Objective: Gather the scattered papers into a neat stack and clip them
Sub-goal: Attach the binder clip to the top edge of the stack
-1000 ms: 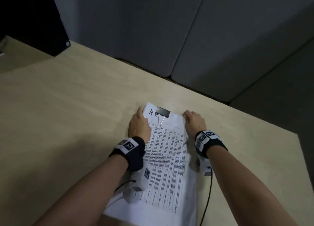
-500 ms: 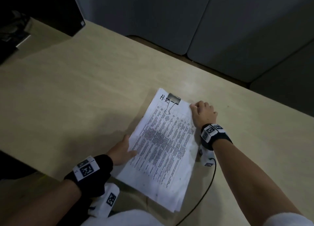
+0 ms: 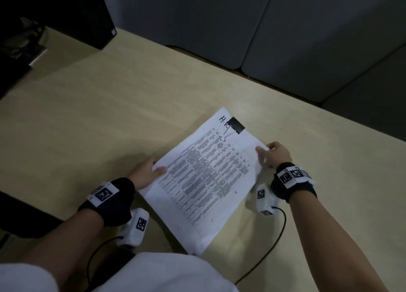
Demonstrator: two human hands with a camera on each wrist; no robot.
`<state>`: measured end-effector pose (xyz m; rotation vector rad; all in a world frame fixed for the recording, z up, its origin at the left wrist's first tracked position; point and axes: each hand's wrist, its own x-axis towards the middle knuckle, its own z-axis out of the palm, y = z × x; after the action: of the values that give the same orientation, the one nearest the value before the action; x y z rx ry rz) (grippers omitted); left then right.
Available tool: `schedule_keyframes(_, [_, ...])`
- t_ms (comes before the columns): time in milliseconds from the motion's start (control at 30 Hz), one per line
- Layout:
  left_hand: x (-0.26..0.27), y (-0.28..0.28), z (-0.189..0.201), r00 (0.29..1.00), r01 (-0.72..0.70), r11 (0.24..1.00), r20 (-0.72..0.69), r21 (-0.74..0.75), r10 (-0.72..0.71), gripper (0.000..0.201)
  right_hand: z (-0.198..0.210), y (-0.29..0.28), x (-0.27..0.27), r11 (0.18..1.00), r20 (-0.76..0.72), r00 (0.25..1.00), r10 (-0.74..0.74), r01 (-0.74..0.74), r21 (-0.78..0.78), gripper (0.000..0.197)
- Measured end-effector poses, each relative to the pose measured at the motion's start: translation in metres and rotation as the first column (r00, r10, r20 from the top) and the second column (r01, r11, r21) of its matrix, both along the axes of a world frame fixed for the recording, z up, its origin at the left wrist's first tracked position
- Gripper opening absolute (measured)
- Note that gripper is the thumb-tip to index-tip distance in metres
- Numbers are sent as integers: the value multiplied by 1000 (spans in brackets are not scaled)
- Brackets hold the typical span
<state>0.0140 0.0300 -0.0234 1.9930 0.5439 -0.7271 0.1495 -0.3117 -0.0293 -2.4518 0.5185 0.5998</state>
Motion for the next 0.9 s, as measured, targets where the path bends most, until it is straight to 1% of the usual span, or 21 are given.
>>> schedule_keyframes(67, [-3, 25, 4, 988, 122, 988, -84, -91, -130, 41, 3, 13, 0, 1000, -49, 999, 19, -19, 7, 35])
schedule_keyframes(133, [-9, 46, 8, 952, 236, 962, -165, -138, -258, 42, 6, 32, -2, 998, -53, 998, 26, -24, 50, 28])
schedule_keyframes(200, [-16, 65, 11, 936, 278, 951, -185, -131, -299, 42, 11, 56, -5, 998, -10, 998, 60, -59, 35, 22])
schedule_keyframes(267, [-22, 86, 11, 943, 285, 954, -149, -97, -297, 40, 17, 87, -5, 995, 63, 994, 93, -91, -26, 18])
schedule_keyframes(333, [-25, 110, 8, 966, 238, 970, -92, -49, -242, 35, 22, 123, 1, 992, 115, 986, 119, -112, -63, 18])
schedule_keyframes(400, [-27, 136, 7, 994, 101, 994, -32, -35, -102, 34, 27, 162, 14, 990, 171, 976, 138, -131, -48, 18])
schedule_keyframes(467, [-28, 162, 2, 997, -53, 998, 52, -47, 55, 31, 32, 204, 32, 993, 243, 966, 92, -106, 46, 19])
schedule_keyframes(500, [-29, 175, -1, 987, -129, 990, 92, -54, 134, 31, 34, 224, 42, 990, 269, 962, 52, -86, 115, 24])
schedule_keyframes(533, [-29, 188, -6, 972, -196, 979, 117, -56, 202, 30, 34, 244, 51, 980, 283, 959, 8, -64, 191, 29])
schedule_keyframes(567, [-28, 200, -10, 960, -244, 969, 136, -39, 247, 29, 34, 262, 57, 965, 265, 964, -33, -38, 260, 34])
schedule_keyframes(600, [-26, 213, -14, 953, -271, 962, 144, 10, 267, 30, 33, 280, 62, 949, 222, 973, -61, -13, 315, 39])
schedule_keyframes(633, [-23, 225, -19, 951, -279, 957, 159, 82, 264, 33, 30, 295, 64, 941, 162, 985, -57, -1, 340, 48])
schedule_keyframes(667, [-19, 234, -21, 955, -268, 949, 178, 167, 239, 40, 25, 310, 64, 939, 101, 995, -21, -15, 342, 56])
schedule_keyframes(733, [-11, 247, -22, 972, -194, 932, 192, 307, 139, 55, 20, 336, 59, 959, 33, 995, 93, -98, 267, 64])
schedule_keyframes(767, [-6, 251, -22, 980, -141, 922, 182, 362, 79, 60, 16, 346, 58, 967, 29, 992, 122, -126, 222, 65])
schedule_keyframes(833, [2, 260, -21, 989, -48, 889, 146, 455, -21, 63, 12, 360, 58, 978, 37, 994, 105, -110, 178, 61])
schedule_keyframes(900, [9, 272, -20, 990, -2, 859, 124, 512, -72, 64, 12, 366, 62, 986, 29, 998, 55, -59, 156, 47])
